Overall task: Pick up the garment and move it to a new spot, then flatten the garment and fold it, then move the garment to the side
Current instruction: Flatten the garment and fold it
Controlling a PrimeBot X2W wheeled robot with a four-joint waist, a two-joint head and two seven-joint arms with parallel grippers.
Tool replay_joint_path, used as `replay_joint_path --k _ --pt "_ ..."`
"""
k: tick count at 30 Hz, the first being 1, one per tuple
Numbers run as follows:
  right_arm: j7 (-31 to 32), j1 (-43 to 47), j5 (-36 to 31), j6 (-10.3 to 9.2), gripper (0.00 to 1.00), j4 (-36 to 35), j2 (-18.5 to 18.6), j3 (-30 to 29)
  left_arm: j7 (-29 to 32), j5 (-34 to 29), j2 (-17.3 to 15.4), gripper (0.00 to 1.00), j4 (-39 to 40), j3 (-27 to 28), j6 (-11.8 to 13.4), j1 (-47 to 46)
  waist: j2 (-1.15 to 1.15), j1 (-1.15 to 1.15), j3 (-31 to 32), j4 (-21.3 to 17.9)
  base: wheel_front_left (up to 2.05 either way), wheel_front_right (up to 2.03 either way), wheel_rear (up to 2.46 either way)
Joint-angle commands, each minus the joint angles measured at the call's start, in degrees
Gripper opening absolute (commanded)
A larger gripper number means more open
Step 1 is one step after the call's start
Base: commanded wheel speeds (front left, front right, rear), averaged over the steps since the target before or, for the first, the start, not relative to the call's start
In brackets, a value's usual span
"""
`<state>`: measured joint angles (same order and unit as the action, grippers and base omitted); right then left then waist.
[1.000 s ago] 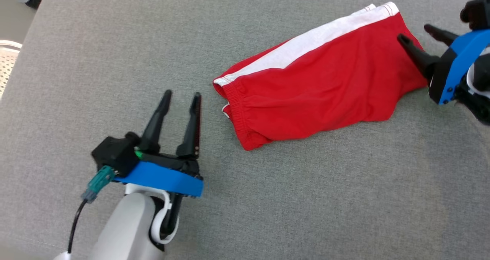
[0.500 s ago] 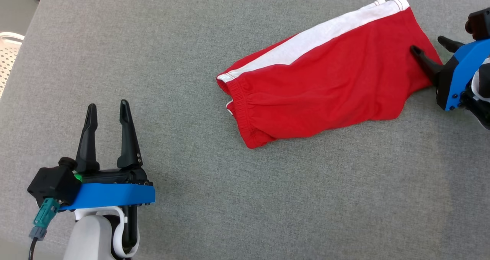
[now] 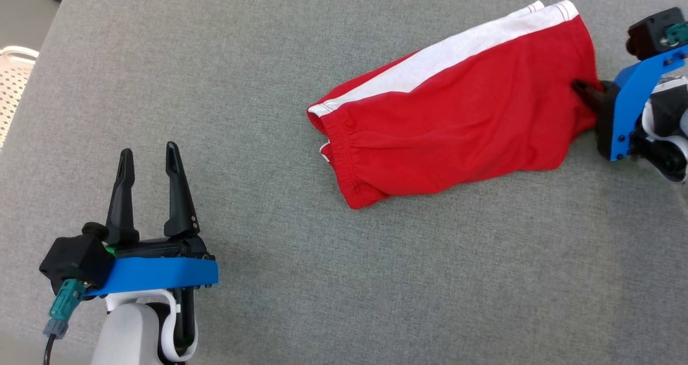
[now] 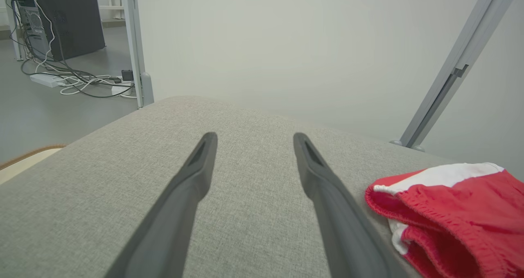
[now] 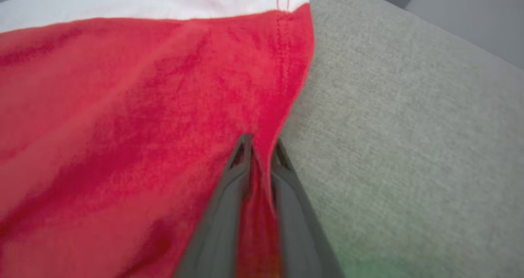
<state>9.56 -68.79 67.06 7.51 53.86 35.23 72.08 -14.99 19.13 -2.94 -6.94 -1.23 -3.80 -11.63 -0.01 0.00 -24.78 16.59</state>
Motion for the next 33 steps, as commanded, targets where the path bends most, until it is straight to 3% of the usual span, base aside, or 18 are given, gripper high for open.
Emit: replay_joint_path --k 1,18,26,33 --pt "0.0 1.3 0.2 -0.03 0.0 0.4 0.0 0.7 -0.3 -0.4 0.1 1.0 0.2 -0.2 0.4 0.1 0.01 0.0 0.5 -0.3 0.0 0.0 0.0" --pt "-6.4 9.1 5.1 -0.02 0.0 -3.4 0.2 0.1 -0.3 -4.7 0.1 1.0 -1.0 1.5 -0.3 4.6 0.01 0.0 9.5 -7.5 0.0 0.0 0.0" --pt "-11.2 17.7 7.9 -0.01 0.0 -6.9 2.2 -0.5 -0.3 -6.3 0.1 1.0 -1.5 3.6 -1.2 7.2 0.01 0.0 13.4 -11.6 0.0 0.0 0.0" --pt "-15.4 24.0 10.8 -0.02 0.0 -7.8 4.7 -2.4 -0.3 -7.5 0.1 1.0 -1.3 3.9 -1.7 7.8 0.01 0.0 14.3 -12.9 0.0 0.0 0.0"
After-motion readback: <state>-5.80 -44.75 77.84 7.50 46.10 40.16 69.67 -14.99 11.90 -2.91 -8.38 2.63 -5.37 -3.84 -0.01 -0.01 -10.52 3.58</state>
